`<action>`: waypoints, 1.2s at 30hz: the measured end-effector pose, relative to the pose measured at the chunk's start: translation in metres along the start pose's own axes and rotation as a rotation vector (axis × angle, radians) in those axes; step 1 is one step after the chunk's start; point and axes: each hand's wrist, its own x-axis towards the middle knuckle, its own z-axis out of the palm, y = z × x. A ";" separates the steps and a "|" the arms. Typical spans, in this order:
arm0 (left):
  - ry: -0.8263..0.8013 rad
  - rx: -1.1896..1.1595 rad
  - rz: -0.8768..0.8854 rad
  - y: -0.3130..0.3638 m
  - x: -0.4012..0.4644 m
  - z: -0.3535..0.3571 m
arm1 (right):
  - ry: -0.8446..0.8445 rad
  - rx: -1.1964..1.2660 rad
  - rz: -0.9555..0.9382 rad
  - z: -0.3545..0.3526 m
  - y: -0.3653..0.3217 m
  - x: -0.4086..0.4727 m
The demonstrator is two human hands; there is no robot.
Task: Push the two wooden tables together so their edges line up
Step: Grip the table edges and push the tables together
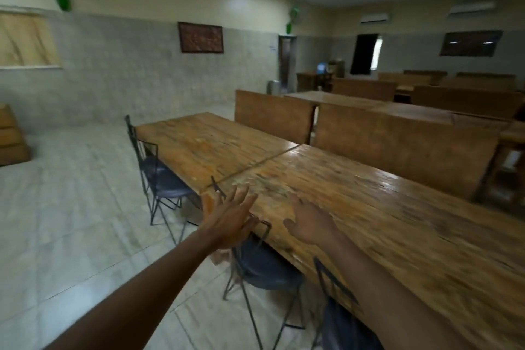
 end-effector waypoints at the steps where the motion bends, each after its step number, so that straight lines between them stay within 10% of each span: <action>1: 0.003 -0.009 -0.017 -0.024 0.003 0.000 | -0.002 0.006 -0.020 0.005 -0.015 0.021; 22: -0.249 0.001 -0.023 -0.451 0.313 0.073 | -0.050 0.232 0.072 0.139 -0.154 0.571; 36: -0.651 0.091 0.386 -0.592 0.562 0.247 | 0.183 0.493 0.749 0.278 -0.168 0.791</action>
